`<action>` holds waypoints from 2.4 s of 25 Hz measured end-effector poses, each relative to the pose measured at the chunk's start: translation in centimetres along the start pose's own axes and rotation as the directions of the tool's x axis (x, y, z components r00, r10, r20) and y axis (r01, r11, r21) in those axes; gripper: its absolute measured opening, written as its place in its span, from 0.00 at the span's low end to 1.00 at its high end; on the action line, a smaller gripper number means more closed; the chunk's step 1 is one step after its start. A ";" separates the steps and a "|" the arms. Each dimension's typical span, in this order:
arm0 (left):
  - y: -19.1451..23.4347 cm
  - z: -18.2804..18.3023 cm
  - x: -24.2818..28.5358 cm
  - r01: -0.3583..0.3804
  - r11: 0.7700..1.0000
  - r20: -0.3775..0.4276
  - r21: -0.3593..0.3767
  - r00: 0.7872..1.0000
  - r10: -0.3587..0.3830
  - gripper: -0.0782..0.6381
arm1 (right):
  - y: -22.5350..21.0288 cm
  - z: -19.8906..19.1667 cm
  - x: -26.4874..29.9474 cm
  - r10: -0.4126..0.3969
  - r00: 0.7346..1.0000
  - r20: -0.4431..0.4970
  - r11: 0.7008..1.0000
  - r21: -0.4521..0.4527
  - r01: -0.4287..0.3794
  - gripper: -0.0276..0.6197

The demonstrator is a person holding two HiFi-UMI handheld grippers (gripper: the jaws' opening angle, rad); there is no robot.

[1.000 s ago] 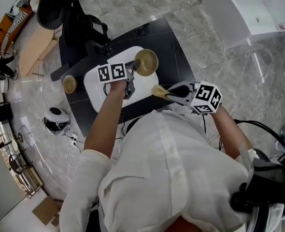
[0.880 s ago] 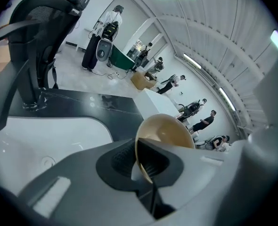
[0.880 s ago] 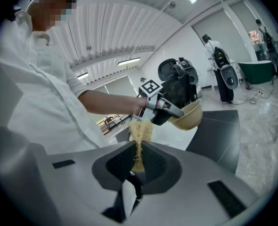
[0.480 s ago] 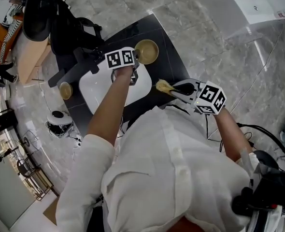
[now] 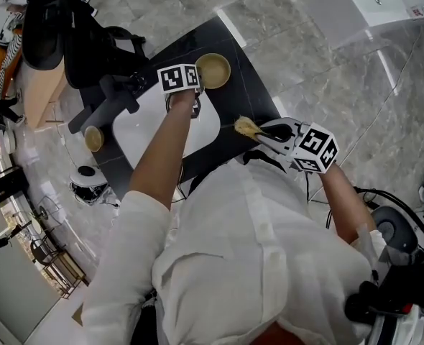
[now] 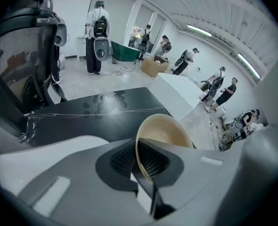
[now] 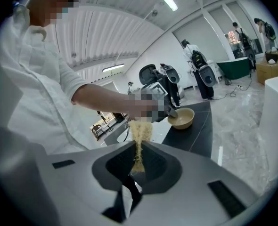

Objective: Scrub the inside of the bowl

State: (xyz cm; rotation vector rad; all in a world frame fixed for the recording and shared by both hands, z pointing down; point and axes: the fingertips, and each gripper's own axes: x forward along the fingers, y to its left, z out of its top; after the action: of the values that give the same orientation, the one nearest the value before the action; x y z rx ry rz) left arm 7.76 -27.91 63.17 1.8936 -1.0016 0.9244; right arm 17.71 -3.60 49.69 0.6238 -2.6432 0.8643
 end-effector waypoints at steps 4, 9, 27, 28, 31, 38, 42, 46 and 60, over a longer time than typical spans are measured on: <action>0.0 0.2 -0.1 -0.012 1.000 0.009 0.017 1.000 0.012 0.14 | -0.2 -0.3 -0.3 -0.009 1.000 0.008 1.000 0.008 0.009 0.09; 0.2 0.6 -0.4 -0.013 0.999 0.034 0.032 0.999 0.012 0.15 | 0.0 -0.6 0.0 -0.008 1.000 0.009 1.000 0.011 0.008 0.09; -3.4 -6.3 -19.3 0.304 0.899 0.231 0.316 0.894 -0.384 0.21 | 4.6 1.9 4.4 -0.168 0.985 0.051 0.981 -0.094 0.172 0.09; -3.3 -7.7 -20.7 0.324 0.888 0.222 0.325 0.887 -0.405 0.20 | 5.3 2.0 4.8 -0.178 0.983 0.051 0.979 -0.097 0.182 0.09; -1.9 -11.8 -24.3 0.355 0.882 0.210 0.309 0.879 -0.427 0.13 | 7.5 2.8 6.3 -0.203 0.978 0.054 0.971 -0.115 0.208 0.09; 1.6 -19.1 -29.9 0.373 0.851 0.186 0.370 0.868 -0.461 0.12 | 13.2 3.5 11.7 -0.243 0.967 0.079 0.959 -0.131 0.252 0.09; 2.6 -22.1 -33.2 0.432 0.810 0.189 0.396 0.825 -0.532 0.12 | 17.3 3.3 14.8 -0.252 0.964 0.084 0.955 -0.137 0.262 0.09; 3.9 -25.9 -35.3 0.444 0.792 0.161 0.420 0.822 -0.546 0.12 | 21.2 1.7 17.4 -0.261 0.962 0.076 0.952 -0.147 0.270 0.09; 6.4 -30.4 -38.3 0.443 0.804 0.206 0.397 0.811 -0.548 0.12 | 28.1 -0.3 21.1 -0.232 0.971 0.055 0.951 -0.196 0.238 0.09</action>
State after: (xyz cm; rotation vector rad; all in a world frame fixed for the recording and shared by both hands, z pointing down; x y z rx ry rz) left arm -21.13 7.86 45.34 2.4869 -0.4645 0.4990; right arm -14.11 10.39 44.60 0.8814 -2.5709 0.5154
